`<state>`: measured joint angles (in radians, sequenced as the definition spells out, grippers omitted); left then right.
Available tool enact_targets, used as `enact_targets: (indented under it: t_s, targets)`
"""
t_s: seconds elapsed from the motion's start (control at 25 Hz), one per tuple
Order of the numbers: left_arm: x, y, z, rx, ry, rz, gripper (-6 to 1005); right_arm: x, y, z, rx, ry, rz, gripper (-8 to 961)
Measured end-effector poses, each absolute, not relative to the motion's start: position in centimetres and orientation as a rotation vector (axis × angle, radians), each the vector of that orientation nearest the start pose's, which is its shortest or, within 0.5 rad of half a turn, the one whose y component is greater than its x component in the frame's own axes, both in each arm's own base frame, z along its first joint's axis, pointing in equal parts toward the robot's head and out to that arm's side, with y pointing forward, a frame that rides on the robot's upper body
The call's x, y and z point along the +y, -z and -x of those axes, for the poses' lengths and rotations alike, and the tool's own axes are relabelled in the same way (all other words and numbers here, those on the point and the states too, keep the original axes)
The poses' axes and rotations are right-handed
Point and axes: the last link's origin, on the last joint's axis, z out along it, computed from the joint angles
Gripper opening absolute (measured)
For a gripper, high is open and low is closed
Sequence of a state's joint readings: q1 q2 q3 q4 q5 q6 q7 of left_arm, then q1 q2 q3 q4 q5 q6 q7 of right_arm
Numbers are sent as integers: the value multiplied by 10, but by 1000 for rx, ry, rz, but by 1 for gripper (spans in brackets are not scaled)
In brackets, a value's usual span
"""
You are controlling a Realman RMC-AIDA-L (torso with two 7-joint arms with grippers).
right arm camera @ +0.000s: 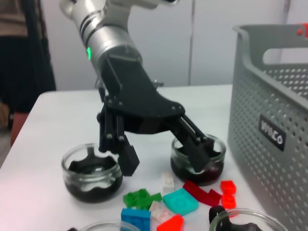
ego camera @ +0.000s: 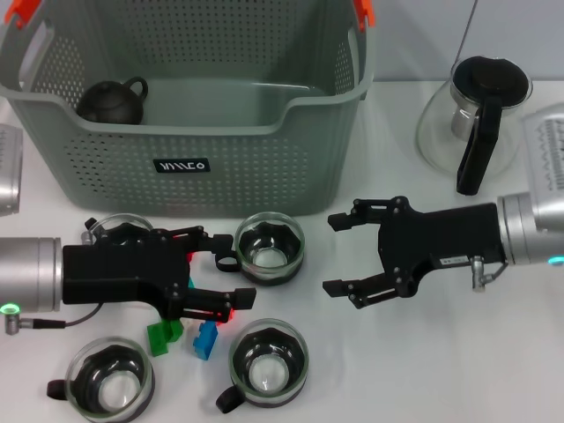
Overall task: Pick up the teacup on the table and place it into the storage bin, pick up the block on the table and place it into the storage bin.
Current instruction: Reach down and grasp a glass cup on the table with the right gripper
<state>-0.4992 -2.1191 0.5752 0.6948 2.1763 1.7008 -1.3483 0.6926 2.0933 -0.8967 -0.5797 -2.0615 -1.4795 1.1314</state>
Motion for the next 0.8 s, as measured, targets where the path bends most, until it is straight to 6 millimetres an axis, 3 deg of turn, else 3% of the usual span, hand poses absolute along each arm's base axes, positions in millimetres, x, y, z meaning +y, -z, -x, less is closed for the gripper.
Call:
enact_targets:
  t_s: [0.36, 0.6, 0.8]
  targets:
    - [291, 16, 265, -677, 762, 2871, 948, 364, 41, -172, -99, -169, 3094, 870]
    - [291, 20, 262, -687, 785, 2864, 948, 376, 50, -144, -193, 154, 3150, 861]
    - [290, 21, 261, -690, 792, 2861, 948, 380, 62, -120, -318, 301, 3156, 853]
